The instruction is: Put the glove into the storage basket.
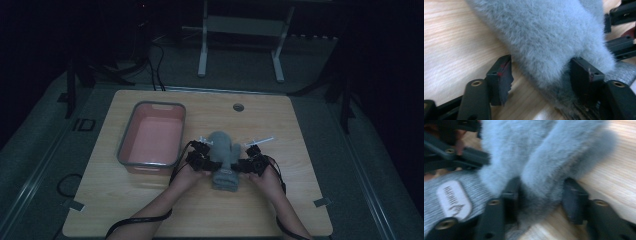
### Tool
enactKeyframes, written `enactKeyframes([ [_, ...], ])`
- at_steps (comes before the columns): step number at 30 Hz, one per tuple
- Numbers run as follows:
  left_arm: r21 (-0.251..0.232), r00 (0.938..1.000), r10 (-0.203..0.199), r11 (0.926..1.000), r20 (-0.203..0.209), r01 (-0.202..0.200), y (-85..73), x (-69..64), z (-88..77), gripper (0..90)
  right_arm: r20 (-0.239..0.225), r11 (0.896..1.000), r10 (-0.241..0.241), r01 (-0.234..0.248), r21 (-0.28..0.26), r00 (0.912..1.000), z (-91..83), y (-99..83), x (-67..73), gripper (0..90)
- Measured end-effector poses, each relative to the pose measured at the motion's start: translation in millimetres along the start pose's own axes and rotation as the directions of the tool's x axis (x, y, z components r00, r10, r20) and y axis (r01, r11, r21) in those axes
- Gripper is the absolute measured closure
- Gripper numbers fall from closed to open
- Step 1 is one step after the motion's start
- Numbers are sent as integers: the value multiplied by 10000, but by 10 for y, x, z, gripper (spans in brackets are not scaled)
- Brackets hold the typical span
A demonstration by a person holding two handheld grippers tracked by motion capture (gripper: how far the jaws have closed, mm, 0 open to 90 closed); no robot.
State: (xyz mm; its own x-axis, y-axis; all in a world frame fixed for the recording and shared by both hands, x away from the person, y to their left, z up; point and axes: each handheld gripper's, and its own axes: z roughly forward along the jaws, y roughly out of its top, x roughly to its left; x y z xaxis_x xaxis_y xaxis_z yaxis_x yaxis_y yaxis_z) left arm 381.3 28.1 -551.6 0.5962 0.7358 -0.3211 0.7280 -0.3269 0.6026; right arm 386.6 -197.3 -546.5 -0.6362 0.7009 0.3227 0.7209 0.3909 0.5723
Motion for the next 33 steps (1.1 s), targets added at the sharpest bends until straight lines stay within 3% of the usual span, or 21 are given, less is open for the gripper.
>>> enactKeyframes([
  [3, 121, 9998, 121, 9999, 156, -122, 20, -2, 14, 495, -31, 9997, -229, 229, 12, 9997, 4, 4, 11, 608],
  [4, 107, 9988, 99, 9999, 479, -104, 23, 6, 33, 532, -53, 9989, -469, 469, 24, 9989, 5, 10, 24, 653],
  [6, 128, 9978, 122, 9998, 649, -130, 24, 17, 37, 562, -41, 9986, -537, 537, 27, 9985, 5, 12, 33, 671],
  [8, 118, 9945, 29, 9999, 1043, -42, 30, 35, 46, 667, 14, 9968, -801, 801, 55, 9968, 2, 21, 54, 720],
  [12, 85, 9931, 251, 9996, 1144, -263, 36, 31, 42, 773, 217, 9956, -933, 936, -105, 9954, -3, 8, 94, 762],
  [14, -108, 9917, 444, 9990, 1208, -434, 31, 35, 30, 794, 333, 9941, -1042, 1051, -255, 9940, -12, -9, 113, 780],
  [23, -601, 9901, 492, 9973, 1314, -416, 90, -24, -90, 815, 510, 9883, -1046, 1095, -1064, 9932, -172, -11, 191, 815],
  [28, -1013, 9867, 919, 9917, 1342, -786, 201, -119, -270, 816, 591, 9815, -1171, 1246, -1451, 9914, -344, 63, 265, 816],
  [33, -1124, 9833, 1266, 9873, 1308, -1122, 306, -188, -435, 816, 684, 9748, -1331, 1431, -1710, 9887, -501, 149, 358, 817],
])
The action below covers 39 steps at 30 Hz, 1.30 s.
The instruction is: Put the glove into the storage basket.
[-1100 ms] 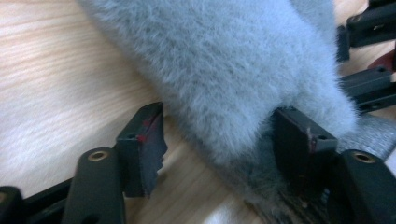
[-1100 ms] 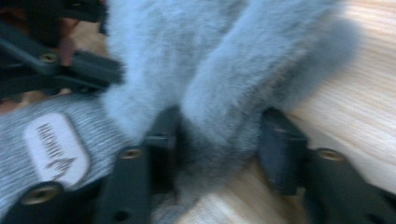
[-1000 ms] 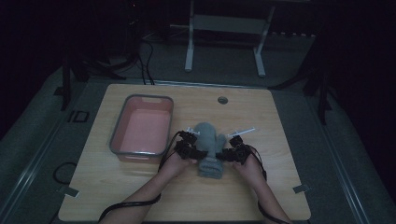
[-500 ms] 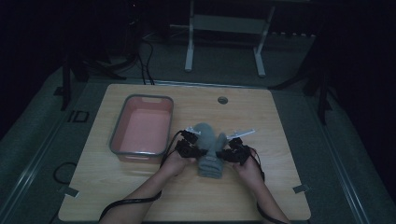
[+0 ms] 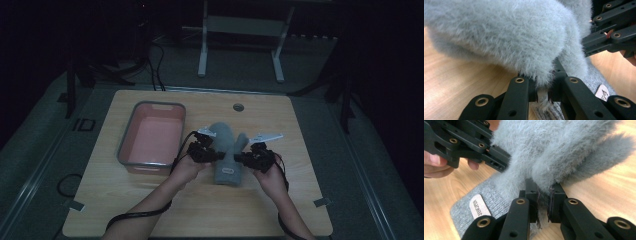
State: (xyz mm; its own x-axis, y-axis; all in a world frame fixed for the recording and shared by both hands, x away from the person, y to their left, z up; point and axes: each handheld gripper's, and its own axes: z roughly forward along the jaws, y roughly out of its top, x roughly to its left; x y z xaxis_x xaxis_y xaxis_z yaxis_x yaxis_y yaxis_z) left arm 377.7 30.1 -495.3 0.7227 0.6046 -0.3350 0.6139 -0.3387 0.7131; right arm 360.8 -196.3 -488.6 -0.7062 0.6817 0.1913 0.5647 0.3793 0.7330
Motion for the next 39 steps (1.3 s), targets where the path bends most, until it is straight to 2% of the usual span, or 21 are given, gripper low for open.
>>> enactKeyframes([
  [4, -5, 9996, 266, 9996, -26, -266, 89, -26, -98, 816, 83, 9999, -73, 74, -122, 9999, -75, 86, 50, 817],
  [5, -54, 9991, 413, 9991, -50, -413, 152, -35, -170, 816, 151, 9997, -134, 137, -214, 9998, -117, 155, 87, 817],
  [6, -54, 9991, 413, 9991, -50, -413, 152, -35, -170, 816, 172, 9995, -153, 158, -276, 9997, -137, 193, 104, 817],
  [7, -102, 9990, 453, 9989, -61, -454, 184, -37, -209, 816, 210, 9992, -173, 180, -349, 9996, -156, 231, 124, 817],
  [8, -134, 9977, 667, 9977, -113, -669, 247, -41, -286, 816, 233, 9990, -226, 235, -391, 9995, -175, 270, 145, 817],
  [11, -190, 9963, 846, 9962, -123, -849, 331, -37, -398, 816, 250, 9978, -311, 325, -579, 9992, -225, 378, 194, 817],
  [18, -417, 9941, 1066, 9933, -222, -1075, 425, 26, -620, 815, 351, 9949, -676, 700, -722, 9971, -260, 621, 318, 818],
  [26, -488, 9940, 973, 9938, -504, -997, 466, 146, -853, 815, 178, 9931, -848, 860, -801, 9962, -173, 848, 436, 818],
  [31, -442, 9927, 869, 9949, -833, -908, 479, 284, -1087, 815, -54, 9916, -914, 906, -920, 9958, -35, 1047, 550, 818],
  [32, -442, 9927, 869, 9949, -833, -908, 479, 284, -1087, 815, -66, 9910, -972, 962, -928, 9952, -6, 1079, 574, 818],
  [33, -430, 9919, 830, 9952, -957, -874, 469, 335, -1165, 815, -85, 9908, -990, 978, -940, 9951, 24, 1110, 602, 818],
  [39, -448, 9897, 680, 9962, -1257, -741, 419, 482, -1387, 815, -260, 9898, -1133, 1106, -898, 9932, 186, 1268, 744, 818],
])
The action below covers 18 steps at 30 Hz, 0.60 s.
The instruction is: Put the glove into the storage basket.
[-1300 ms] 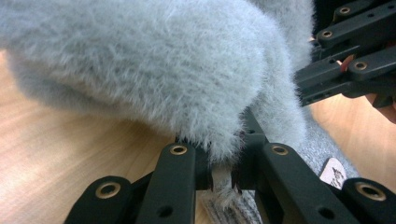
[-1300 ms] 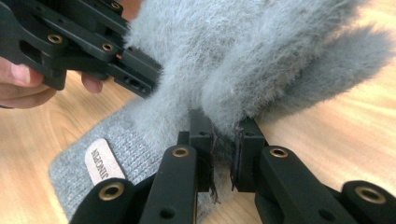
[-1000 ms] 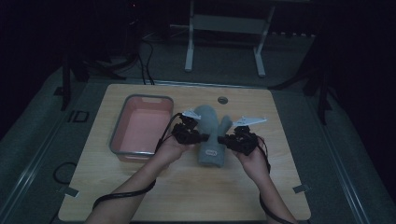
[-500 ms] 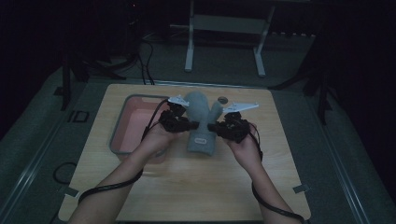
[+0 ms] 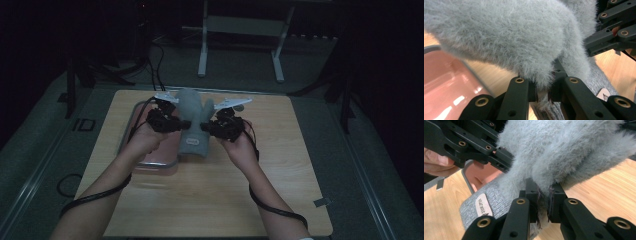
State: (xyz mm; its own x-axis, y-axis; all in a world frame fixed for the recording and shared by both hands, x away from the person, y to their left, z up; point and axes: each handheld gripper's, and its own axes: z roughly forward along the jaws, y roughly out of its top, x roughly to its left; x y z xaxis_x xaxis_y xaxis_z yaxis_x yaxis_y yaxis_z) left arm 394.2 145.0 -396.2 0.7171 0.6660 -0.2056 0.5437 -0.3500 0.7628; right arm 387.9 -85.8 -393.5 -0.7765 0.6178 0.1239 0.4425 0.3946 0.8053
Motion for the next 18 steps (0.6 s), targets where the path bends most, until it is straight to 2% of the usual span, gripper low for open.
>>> enactKeyframes([
  [6, 100, 9984, -121, 9999, -554, 127, -60, 195, -254, 814, -294, 9998, -176, 177, 30, 9994, 260, 221, 168, 818],
  [11, 284, 9946, -364, 9988, -975, 394, -122, 351, -425, 814, -515, 9996, -275, 279, 75, 9983, 470, 350, 289, 818],
  [15, 434, 9902, -602, 9969, -1264, 662, -203, 484, -508, 814, -630, 9990, -388, 402, 213, 9973, 670, 435, 388, 817],
  [18, 555, 9865, -751, 9949, -1453, 839, -263, 577, -510, 814, -701, 9984, -398, 426, 385, 9967, 822, 462, 429, 818],
])
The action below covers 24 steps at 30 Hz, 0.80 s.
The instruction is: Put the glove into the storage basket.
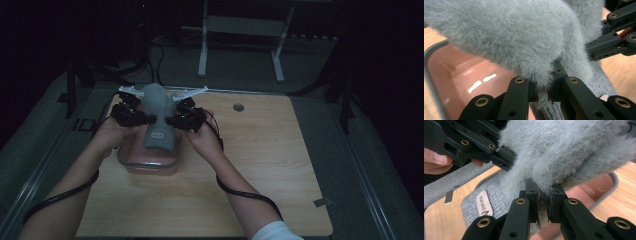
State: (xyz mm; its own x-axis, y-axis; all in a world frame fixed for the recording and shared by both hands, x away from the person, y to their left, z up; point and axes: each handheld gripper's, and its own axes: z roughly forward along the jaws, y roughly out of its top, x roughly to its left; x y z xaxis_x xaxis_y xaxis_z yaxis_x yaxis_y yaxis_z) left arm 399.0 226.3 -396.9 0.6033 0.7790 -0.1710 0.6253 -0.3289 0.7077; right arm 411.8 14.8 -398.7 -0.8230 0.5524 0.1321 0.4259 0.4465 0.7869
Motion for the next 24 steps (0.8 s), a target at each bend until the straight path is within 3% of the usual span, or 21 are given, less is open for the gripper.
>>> enactKeyframes([
  [7, 602, 9981, -585, 9964, -173, 595, -192, 181, 237, 814, -15, 9975, 264, -262, 661, 9997, 343, -94, -36, 817],
  [12, 1088, 9972, -631, 9918, -412, 672, -278, 230, 404, 814, 61, 9930, 384, -388, 1114, 9992, 498, -181, -66, 817],
  [15, 1298, 9951, -846, 9874, -515, 906, -336, 264, 499, 814, 119, 9862, 579, -590, 1547, 9983, 643, -245, -101, 818],
  [24, 2054, 9929, -905, 9731, -768, 1046, -440, 315, 754, 811, 573, 9656, 462, -592, 2530, 9973, 880, -347, -119, 817],
])
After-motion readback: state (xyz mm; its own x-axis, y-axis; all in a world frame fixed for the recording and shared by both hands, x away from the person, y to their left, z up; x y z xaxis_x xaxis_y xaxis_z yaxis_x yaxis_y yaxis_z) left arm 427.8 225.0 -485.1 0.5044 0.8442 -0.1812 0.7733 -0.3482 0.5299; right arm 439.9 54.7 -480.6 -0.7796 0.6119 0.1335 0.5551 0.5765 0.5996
